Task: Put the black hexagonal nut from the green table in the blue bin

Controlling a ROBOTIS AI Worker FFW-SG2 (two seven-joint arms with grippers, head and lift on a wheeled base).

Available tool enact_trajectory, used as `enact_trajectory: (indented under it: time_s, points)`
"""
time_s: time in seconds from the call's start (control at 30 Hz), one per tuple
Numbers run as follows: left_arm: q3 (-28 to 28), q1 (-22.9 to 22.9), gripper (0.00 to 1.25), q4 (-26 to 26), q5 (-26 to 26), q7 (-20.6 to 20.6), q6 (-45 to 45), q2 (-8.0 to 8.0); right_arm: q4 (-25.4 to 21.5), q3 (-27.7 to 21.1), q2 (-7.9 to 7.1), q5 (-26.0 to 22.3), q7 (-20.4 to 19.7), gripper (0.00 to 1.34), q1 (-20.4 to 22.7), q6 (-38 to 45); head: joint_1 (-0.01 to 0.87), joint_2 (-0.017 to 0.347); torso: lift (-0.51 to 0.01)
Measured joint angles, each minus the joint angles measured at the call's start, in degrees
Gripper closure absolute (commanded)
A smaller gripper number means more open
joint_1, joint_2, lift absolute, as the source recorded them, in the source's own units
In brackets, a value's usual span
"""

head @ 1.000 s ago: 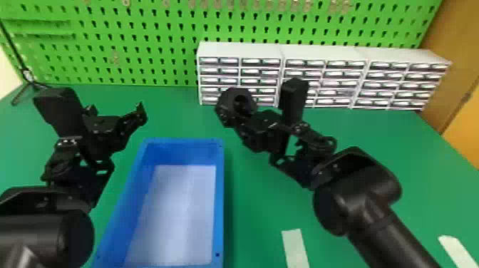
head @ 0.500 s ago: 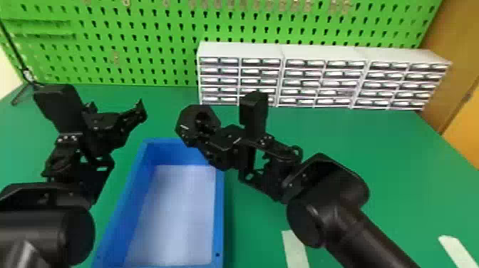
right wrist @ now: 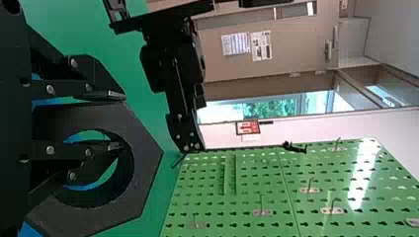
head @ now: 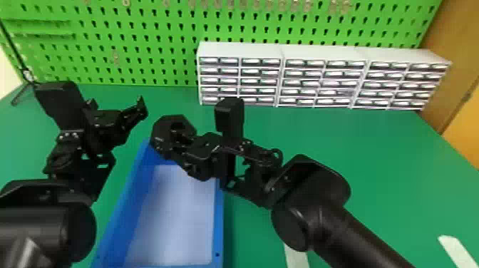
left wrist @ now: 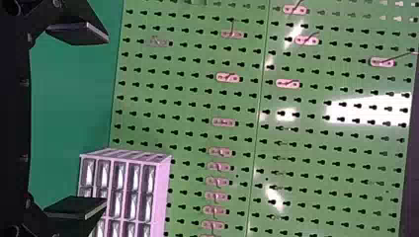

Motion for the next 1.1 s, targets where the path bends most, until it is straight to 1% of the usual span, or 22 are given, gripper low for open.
enact_trajectory:
  time_s: [0.1,0.2,0.43,0.83,0.93,1.1]
  points:
    - [-0.07,-0.02,0.13,0.00,0.00,0.00,0.00,0.00,0.27,1.11,-0.17,-0.87,0.11,0.47,-0.44,0.04,0.692,0.008,-0.097]
    - [-0.13,-0.02,0.13,0.00,0.00,0.00,0.00,0.00,0.51,1.54,-0.28,-1.38,0.14,0.42,-0.64,0.05,0.692,0.008,-0.097]
    - [-0.02,0.14,0.13,0.00,0.12,0.00,0.00,0.00,1.15,1.49,-0.38,-2.27,0.14,0.41,-0.82,0.06,0.692,0.008,-0.097]
    - [0.16,0.51,0.13,0.00,0.25,0.00,0.00,0.08,1.25,-0.91,-0.33,-1.55,0.14,0.41,0.14,0.50,0.692,0.008,-0.097]
    - [0.16,0.58,0.13,0.00,0.27,0.00,0.00,0.09,1.25,-1.59,-0.34,-1.19,0.14,0.41,0.47,0.81,0.692,0.008,-0.097]
    - [0.22,0.84,0.13,0.00,0.31,0.00,-0.02,0.08,1.19,-4.14,-0.13,0.29,0.35,0.41,1.66,1.30,0.692,0.008,-0.097]
